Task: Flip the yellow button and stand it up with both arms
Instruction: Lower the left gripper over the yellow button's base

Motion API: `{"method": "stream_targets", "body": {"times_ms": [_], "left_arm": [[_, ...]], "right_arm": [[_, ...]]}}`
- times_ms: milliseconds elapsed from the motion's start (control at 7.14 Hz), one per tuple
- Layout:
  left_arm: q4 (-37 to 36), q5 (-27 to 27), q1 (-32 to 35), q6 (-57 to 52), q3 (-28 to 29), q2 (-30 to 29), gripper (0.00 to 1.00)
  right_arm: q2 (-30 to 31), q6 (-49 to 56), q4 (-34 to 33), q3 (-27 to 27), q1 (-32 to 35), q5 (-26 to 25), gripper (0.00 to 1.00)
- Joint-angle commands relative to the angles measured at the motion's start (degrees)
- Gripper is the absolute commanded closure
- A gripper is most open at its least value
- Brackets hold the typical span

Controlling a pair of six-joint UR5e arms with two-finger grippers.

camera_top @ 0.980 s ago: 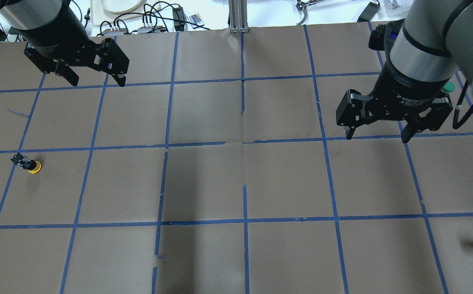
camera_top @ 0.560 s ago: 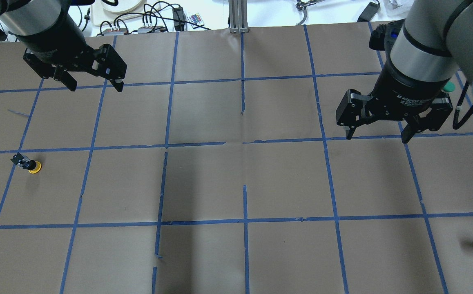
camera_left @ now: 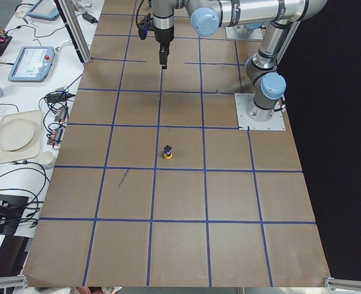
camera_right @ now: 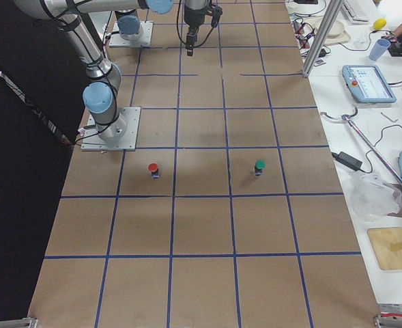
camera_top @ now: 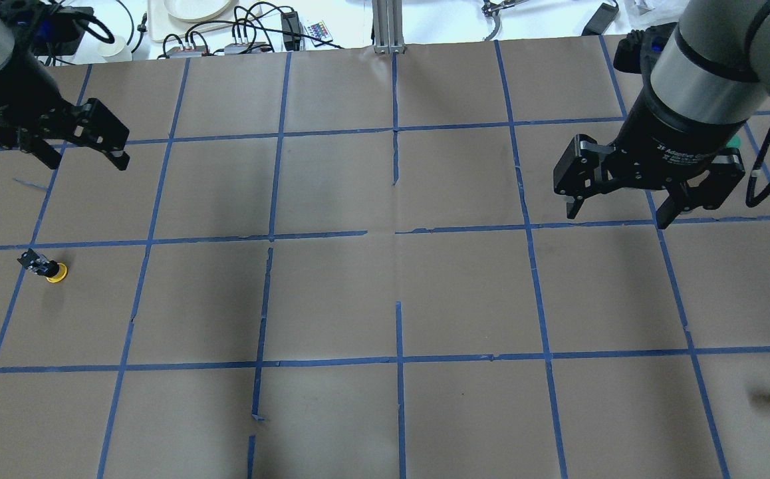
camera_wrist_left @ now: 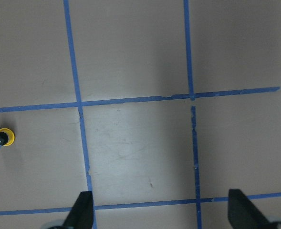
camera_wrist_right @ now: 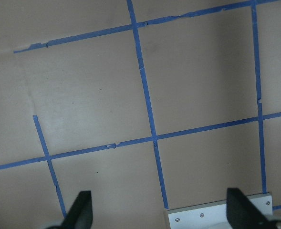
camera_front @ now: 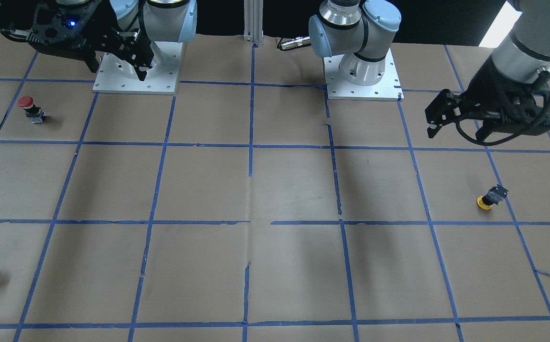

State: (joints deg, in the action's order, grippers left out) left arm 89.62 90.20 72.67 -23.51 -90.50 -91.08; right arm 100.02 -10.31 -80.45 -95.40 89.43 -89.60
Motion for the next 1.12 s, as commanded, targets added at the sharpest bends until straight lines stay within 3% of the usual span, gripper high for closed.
{"method": "stream_targets", "body": {"times_ms": [0,560,840,980], "left_arm": [[-2.4,-0.4,-6.8,-15.0,-0.5,-3.4,0.0],[-11.5,-0.2,-17.8,-47.8,-1.7,-12.6,0.0],[-21.4,0.1,-18.8,-56.9,-3.2,-17.1,0.0],[-30.5,0.5,-19.7,-62.2,-6.1,-20.1,0.0]], "right_arm": [[0.1,-0.1,0.4,-0.2,-0.5,-0.1,0.0],[0.1,-0.4,-0.1,-0.3,-0.4,-0.7,0.0],[0.2,-0.1,0.4,-0.3,-0.6,-0.8,0.0],[0.3,-0.1,0.2,-0.3,-0.6,-0.8,0.0]]}}
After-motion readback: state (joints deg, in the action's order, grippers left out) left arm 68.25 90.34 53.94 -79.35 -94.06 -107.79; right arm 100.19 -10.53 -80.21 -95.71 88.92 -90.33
